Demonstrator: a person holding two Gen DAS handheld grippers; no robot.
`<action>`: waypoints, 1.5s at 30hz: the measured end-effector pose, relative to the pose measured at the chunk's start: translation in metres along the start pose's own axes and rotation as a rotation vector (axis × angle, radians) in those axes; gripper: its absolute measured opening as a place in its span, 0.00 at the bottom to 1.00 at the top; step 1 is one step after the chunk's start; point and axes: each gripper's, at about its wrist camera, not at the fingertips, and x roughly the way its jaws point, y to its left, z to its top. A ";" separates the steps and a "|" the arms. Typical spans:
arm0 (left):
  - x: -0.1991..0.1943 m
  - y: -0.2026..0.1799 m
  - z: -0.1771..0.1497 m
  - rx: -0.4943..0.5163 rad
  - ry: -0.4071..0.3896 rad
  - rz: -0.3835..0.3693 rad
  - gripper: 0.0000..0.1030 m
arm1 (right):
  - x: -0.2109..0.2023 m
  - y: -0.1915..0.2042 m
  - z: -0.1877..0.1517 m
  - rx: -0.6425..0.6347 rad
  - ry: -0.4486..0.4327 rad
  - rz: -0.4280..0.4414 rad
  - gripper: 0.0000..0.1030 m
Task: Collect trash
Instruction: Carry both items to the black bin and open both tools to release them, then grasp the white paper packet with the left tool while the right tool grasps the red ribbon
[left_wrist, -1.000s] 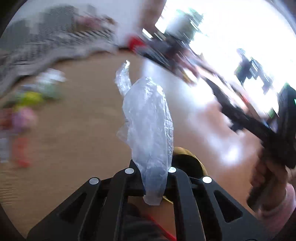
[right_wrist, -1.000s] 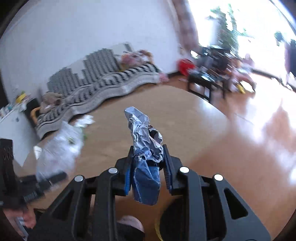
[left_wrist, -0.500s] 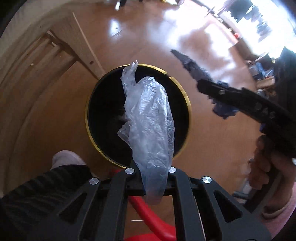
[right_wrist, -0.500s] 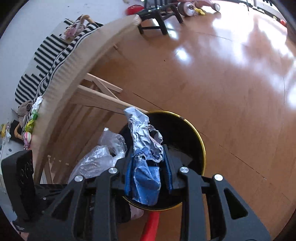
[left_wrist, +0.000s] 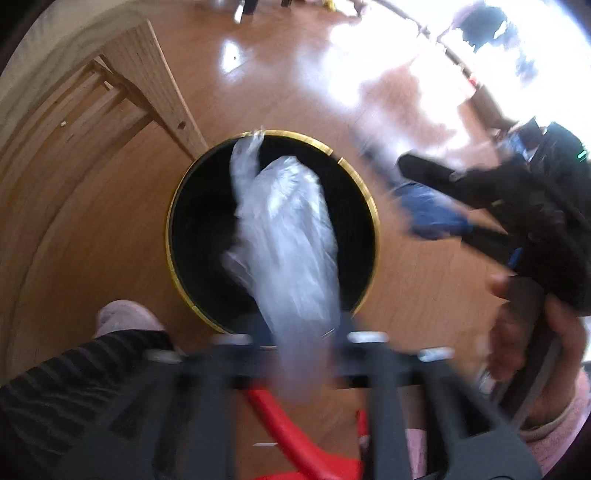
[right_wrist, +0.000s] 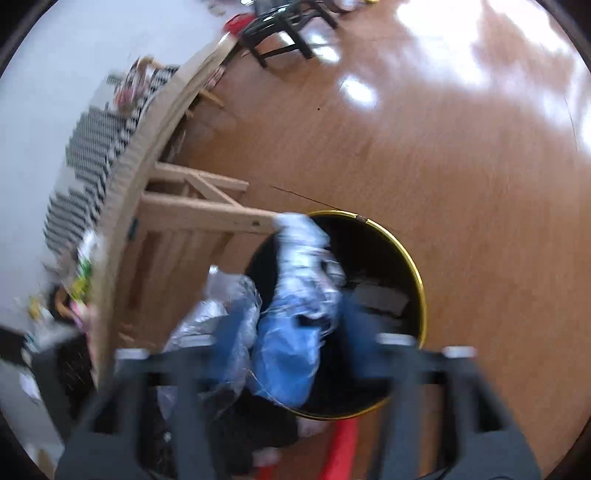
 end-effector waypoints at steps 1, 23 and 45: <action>-0.011 -0.001 -0.002 -0.007 -0.071 -0.017 0.93 | -0.003 -0.001 0.002 0.000 -0.005 -0.010 0.94; -0.277 0.189 -0.111 -0.373 -0.568 0.453 0.94 | 0.023 0.168 -0.010 -0.501 -0.134 -0.193 0.94; -0.311 0.357 -0.221 -0.709 -0.536 0.628 0.94 | 0.197 0.513 -0.236 -1.275 0.057 0.052 0.94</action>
